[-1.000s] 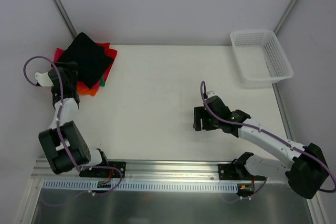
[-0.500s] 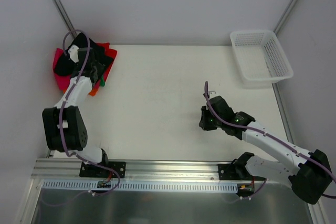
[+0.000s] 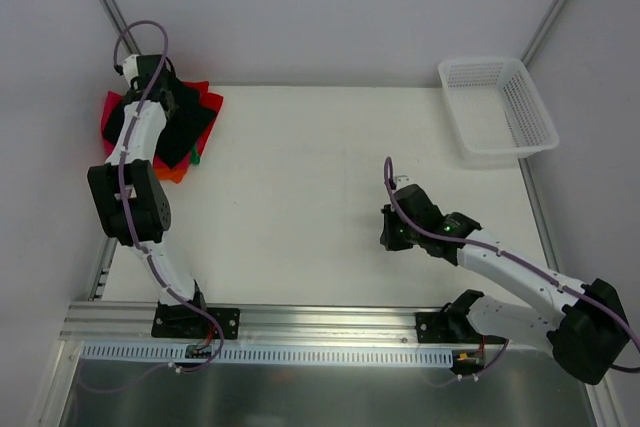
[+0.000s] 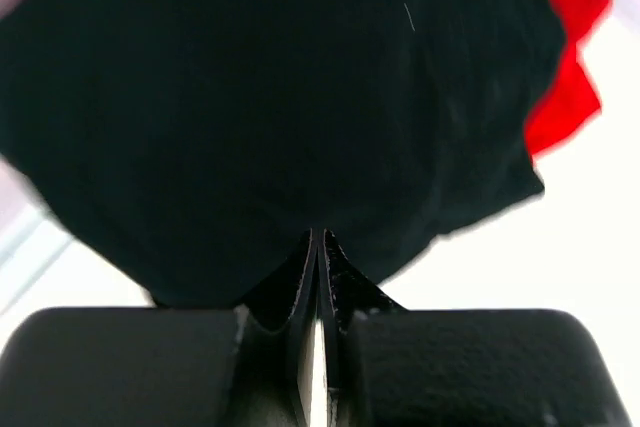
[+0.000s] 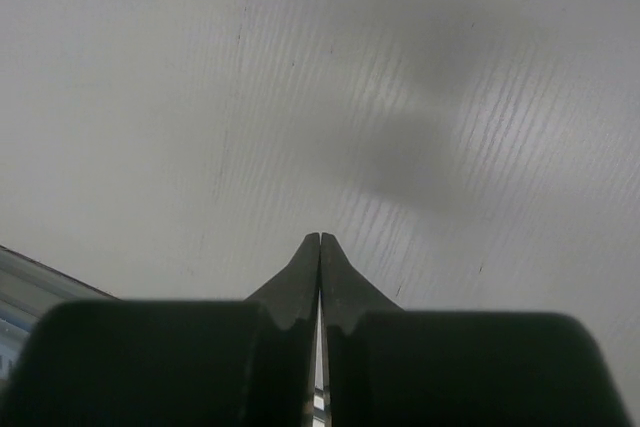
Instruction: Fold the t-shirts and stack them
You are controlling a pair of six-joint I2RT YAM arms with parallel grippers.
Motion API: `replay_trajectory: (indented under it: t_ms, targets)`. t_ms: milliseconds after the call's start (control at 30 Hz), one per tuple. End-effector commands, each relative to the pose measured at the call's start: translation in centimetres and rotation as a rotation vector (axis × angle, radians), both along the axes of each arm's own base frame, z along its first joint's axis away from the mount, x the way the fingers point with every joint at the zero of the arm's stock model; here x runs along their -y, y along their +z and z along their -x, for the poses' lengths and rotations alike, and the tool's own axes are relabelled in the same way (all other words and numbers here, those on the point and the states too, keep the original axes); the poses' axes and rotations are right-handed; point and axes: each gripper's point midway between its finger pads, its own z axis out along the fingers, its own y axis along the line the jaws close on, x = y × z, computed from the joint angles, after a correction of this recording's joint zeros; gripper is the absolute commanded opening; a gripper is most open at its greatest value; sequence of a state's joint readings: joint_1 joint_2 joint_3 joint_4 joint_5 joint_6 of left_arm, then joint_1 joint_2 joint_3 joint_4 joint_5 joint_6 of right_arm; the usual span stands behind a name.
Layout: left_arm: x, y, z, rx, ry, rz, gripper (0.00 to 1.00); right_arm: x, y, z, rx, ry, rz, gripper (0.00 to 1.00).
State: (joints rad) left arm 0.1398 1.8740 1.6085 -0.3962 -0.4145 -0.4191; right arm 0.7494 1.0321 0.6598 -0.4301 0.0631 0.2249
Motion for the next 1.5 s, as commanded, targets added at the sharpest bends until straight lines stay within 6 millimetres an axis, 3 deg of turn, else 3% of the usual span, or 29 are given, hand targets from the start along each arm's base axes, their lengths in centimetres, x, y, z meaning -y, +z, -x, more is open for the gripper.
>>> replay_trajectory:
  t_ms: [0, 100, 167, 300, 533, 600, 633, 733, 800, 900, 933, 1000, 1033, 1100, 1133, 1200, 1233, 1267, 1300, 1367, 1433, 1467]
  targets:
    - [-4.0, 6.1, 0.3, 0.077, 0.056, -0.106, 0.00, -0.5, 0.5, -0.7, 0.017, 0.015, -0.002, 0.01]
    - [-5.5, 7.0, 0.0, 0.091, 0.055, -0.117, 0.00, -0.5, 0.4, -0.9, 0.016, 0.012, 0.010, 0.00]
    - [-6.6, 5.8, 0.0, 0.066, 0.062, -0.108, 0.00, -0.5, 0.3, -0.9, 0.013, 0.014, 0.014, 0.01]
    - [-7.7, 1.3, 0.8, 0.001, 0.089, -0.026, 0.00, -0.8, 0.4, -1.1, 0.009, 0.017, 0.011, 0.01]
    - [-8.4, -9.6, 2.5, -0.247, 0.111, 0.135, 0.00, -0.7, 0.2, -1.0, 0.004, 0.022, 0.018, 0.01]
    - [-8.5, -11.0, 2.9, -0.293, 0.109, 0.171, 0.00, -0.7, 0.2, -0.9, 0.001, 0.023, 0.019, 0.00]
    - [-7.9, -12.9, 2.9, -0.330, 0.089, 0.219, 0.00, -0.7, 0.2, -0.9, 0.001, 0.021, 0.016, 0.01]
    - [-7.4, -14.2, 3.1, -0.380, 0.077, 0.285, 0.00, -0.7, 0.3, -0.9, 0.006, 0.020, 0.013, 0.00]
    - [-7.3, -14.2, 3.2, -0.388, 0.081, 0.291, 0.00, -0.7, 0.3, -0.9, 0.006, 0.020, 0.011, 0.00]
    - [-7.7, -12.8, 3.7, -0.362, 0.125, 0.265, 0.00, -0.5, 0.2, -0.9, 0.009, 0.020, 0.015, 0.00]
    - [-7.9, -11.0, 3.7, -0.323, 0.148, 0.251, 0.00, -0.5, 0.2, -0.8, 0.008, 0.022, 0.014, 0.00]
    - [-8.0, -9.7, 4.2, -0.300, 0.170, 0.234, 0.00, -0.6, 0.1, -0.8, 0.008, 0.024, 0.013, 0.01]
    - [-8.1, -7.5, 4.1, -0.243, 0.184, 0.223, 0.00, -0.6, 0.0, -0.8, 0.008, 0.026, 0.013, 0.00]
    - [-7.6, -6.4, 5.1, -0.223, 0.200, 0.221, 0.00, -0.7, 0.1, -0.8, 0.007, 0.031, 0.008, 0.00]
    - [-7.4, -3.7, 5.3, -0.154, 0.217, 0.207, 0.00, -0.8, 0.2, -0.8, 0.009, 0.033, 0.003, 0.01]
    - [-6.0, -3.2, 6.4, -0.143, 0.215, 0.209, 0.00, -1.0, 0.4, -0.9, 0.014, 0.038, -0.003, 0.01]
    - [-5.4, -1.1, 6.9, -0.089, 0.219, 0.200, 0.00, -0.9, 0.4, -0.7, 0.011, 0.042, -0.004, 0.00]
    - [-4.1, -1.5, 7.4, -0.090, 0.201, 0.198, 0.00, -1.0, 0.7, -0.8, 0.020, 0.044, -0.012, 0.01]
    - [-3.1, 0.2, 7.6, -0.040, 0.177, 0.206, 0.00, -1.1, 0.8, -0.8, 0.022, 0.043, -0.019, 0.01]
    - [-0.6, 0.1, 8.1, -0.031, 0.140, 0.237, 0.00, -1.1, 0.9, -0.7, 0.026, 0.044, -0.026, 0.01]
    - [1.6, 1.9, 8.8, 0.026, 0.100, 0.229, 0.00, -1.2, 1.1, -0.7, 0.033, 0.047, -0.037, 0.06]
    - [2.8, 1.0, 9.3, 0.031, 0.083, 0.219, 0.01, -1.1, 1.2, -0.7, 0.039, 0.047, -0.039, 0.11]
